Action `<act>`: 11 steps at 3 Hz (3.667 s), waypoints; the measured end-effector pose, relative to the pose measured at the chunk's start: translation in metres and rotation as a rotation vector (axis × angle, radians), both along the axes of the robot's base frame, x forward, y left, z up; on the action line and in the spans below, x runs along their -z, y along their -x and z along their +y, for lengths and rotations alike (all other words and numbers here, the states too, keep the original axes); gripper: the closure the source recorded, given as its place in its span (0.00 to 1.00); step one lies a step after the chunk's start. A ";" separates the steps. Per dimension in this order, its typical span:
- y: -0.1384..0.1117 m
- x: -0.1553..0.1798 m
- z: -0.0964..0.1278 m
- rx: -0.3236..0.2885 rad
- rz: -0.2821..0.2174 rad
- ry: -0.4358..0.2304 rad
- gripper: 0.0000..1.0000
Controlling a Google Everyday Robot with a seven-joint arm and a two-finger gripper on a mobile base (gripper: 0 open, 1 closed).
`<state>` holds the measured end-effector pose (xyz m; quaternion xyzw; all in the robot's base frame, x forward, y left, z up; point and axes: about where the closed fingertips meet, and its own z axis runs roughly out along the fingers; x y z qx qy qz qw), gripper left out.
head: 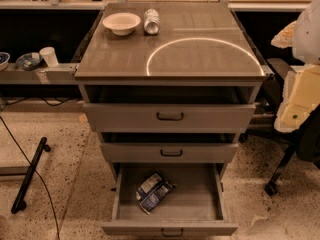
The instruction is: Pick blue chip bag from bottom drawer and place on counter
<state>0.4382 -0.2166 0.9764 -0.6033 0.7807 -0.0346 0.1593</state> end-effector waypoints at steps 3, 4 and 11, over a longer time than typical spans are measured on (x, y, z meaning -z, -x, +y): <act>-0.012 0.065 0.006 -0.019 0.102 -0.194 0.00; 0.000 0.172 0.024 0.043 0.174 -0.492 0.00; 0.004 0.385 0.107 0.102 -0.115 -0.788 0.00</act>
Offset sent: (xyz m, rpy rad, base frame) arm 0.0112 0.0043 -0.0302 0.1427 0.1034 0.0598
